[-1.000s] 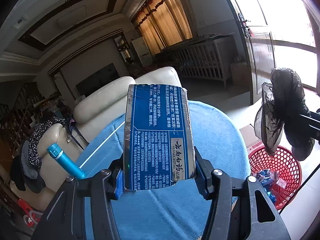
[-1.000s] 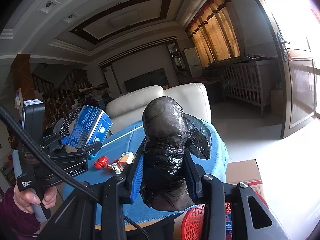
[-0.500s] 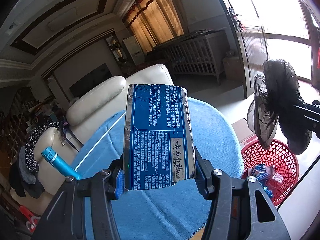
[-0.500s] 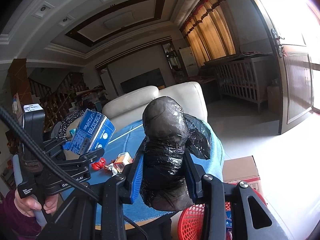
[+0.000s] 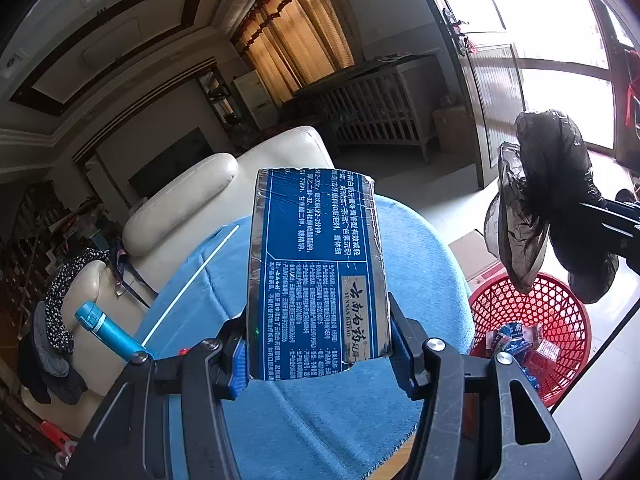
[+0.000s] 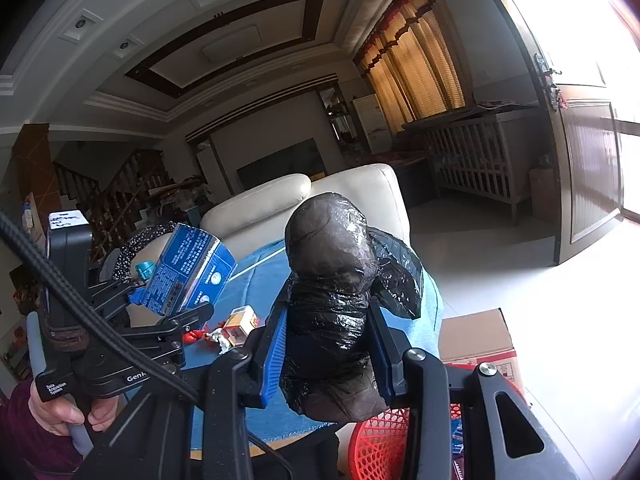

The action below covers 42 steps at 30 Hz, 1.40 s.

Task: Collect trash
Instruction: 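Carry the blue box and black bag over the red mesh basket, then open the left tool to drop the blue box while the right tool drops the black bag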

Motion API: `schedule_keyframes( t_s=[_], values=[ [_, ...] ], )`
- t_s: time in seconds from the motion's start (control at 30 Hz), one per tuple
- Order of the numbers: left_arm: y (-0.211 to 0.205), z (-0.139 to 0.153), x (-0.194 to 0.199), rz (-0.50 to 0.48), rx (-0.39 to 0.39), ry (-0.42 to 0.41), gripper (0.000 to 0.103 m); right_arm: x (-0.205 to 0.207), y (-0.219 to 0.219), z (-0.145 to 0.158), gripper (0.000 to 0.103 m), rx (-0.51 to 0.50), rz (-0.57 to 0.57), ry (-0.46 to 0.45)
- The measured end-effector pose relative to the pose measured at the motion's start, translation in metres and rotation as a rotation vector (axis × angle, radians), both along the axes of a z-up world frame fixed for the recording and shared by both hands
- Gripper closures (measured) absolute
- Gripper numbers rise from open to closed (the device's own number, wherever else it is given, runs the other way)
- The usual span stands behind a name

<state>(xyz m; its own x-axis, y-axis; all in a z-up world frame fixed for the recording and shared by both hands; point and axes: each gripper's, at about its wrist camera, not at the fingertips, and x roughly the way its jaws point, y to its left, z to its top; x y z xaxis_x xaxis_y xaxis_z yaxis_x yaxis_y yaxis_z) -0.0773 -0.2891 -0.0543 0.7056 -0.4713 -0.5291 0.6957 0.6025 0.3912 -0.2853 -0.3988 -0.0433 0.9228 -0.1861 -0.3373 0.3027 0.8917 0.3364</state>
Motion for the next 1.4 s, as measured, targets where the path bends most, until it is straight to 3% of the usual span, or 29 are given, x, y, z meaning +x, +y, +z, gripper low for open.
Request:
schedule_keyframes(
  t_s=[0.8, 1.17, 1.4],
  values=[
    [-0.008, -0.004, -0.005, -0.092, 0.059, 0.017, 0.045, -0.015, -0.005, -0.005, 0.063, 0.033, -0.089, 0.032],
    [-0.023, -0.015, -0.017, -0.217, 0.095, 0.199, 0.045, -0.047, -0.03, -0.009, 0.063, 0.047, -0.216, 0.036],
    [-0.036, -0.026, -0.024, -0.296, 0.118, 0.314, 0.044, -0.058, -0.042, -0.018, 0.06, 0.084, -0.241, 0.058]
  ],
)
